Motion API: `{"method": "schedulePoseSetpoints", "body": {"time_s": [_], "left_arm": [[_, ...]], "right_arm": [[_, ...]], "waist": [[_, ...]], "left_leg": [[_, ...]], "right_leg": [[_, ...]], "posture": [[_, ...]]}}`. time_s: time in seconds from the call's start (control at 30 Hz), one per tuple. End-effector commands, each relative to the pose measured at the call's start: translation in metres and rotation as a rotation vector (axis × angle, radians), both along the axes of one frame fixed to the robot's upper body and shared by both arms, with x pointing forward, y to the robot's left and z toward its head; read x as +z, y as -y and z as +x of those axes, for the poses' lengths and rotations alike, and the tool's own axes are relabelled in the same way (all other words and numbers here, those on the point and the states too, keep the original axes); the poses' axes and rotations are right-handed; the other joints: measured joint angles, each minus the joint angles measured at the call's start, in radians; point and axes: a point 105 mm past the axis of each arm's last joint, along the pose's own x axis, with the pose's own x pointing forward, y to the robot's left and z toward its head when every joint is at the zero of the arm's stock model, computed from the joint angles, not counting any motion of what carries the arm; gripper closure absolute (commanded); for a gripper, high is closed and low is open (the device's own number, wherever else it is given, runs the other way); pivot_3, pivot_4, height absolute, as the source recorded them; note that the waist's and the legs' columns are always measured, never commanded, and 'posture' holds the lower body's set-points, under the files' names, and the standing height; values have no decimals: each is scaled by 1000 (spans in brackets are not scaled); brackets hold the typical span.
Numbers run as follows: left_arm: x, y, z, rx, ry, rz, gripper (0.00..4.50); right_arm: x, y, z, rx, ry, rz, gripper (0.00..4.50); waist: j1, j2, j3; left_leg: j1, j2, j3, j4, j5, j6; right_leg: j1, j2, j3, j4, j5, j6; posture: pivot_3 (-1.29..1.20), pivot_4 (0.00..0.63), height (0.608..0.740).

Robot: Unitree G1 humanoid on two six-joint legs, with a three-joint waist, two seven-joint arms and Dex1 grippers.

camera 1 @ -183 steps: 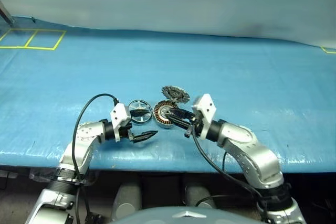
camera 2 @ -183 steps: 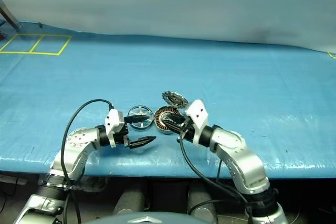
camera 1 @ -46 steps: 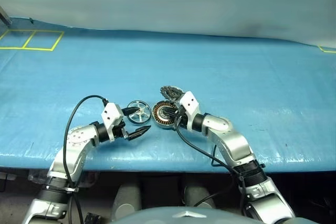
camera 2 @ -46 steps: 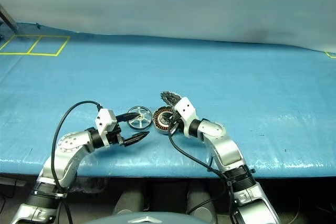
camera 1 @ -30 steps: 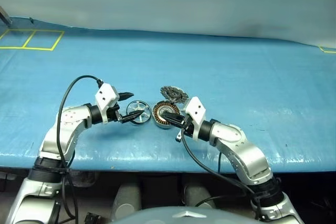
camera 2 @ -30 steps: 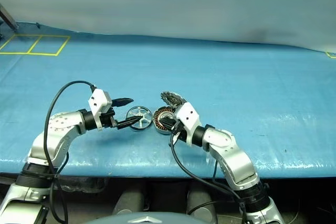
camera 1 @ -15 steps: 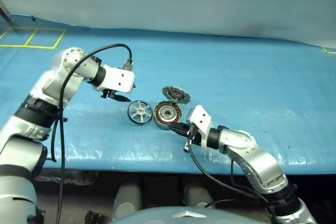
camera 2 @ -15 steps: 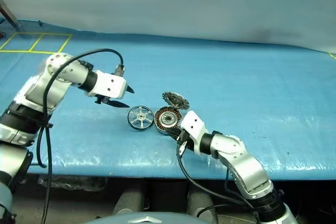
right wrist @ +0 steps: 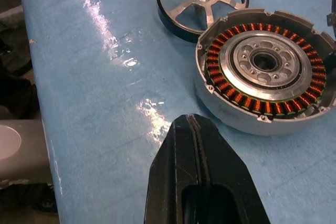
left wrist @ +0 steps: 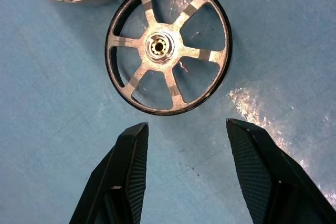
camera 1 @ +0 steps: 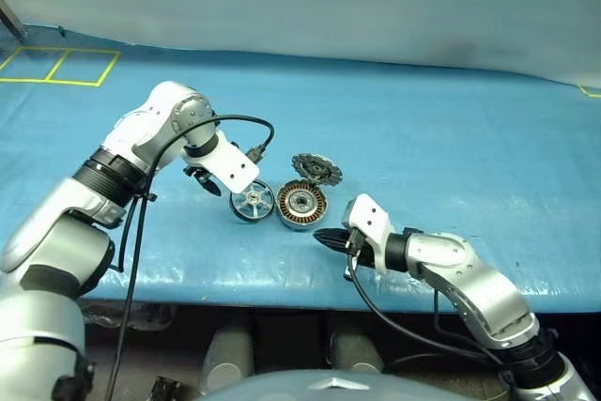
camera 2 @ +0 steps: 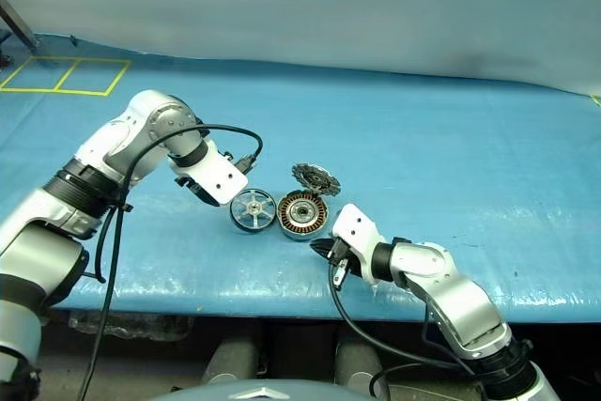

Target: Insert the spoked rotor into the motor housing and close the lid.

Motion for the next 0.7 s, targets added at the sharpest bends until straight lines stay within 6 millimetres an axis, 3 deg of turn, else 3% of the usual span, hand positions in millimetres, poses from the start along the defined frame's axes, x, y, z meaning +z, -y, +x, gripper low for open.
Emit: {"method": "schedulePoseSetpoints", "body": {"time_s": [0.03,0.33,0.7], "left_arm": [[10,12,-3,-54,32,-8,1949],[2,28,2,-74,80,-65,1949],[-19,27,4,-69,50,-34,1949]], "right_arm": [[16,-1,-1,29,45,12,4500],[18,1,-4,56,29,-13,4500],[21,4,-3,30,46,-23,4500]], "waist": [[-1,0,0],[0,0,0],[-1,0,0]], "left_leg": [[0,0,0,0,0,0],[0,0,-2,2,0,0],[0,0,-2,3,0,0]], "right_leg": [[0,0,0,0,0,0],[1,1,0,1,0,1],[1,2,0,2,0,1]], "posture": [[0,150,740],[0,150,740],[0,150,740]]}}
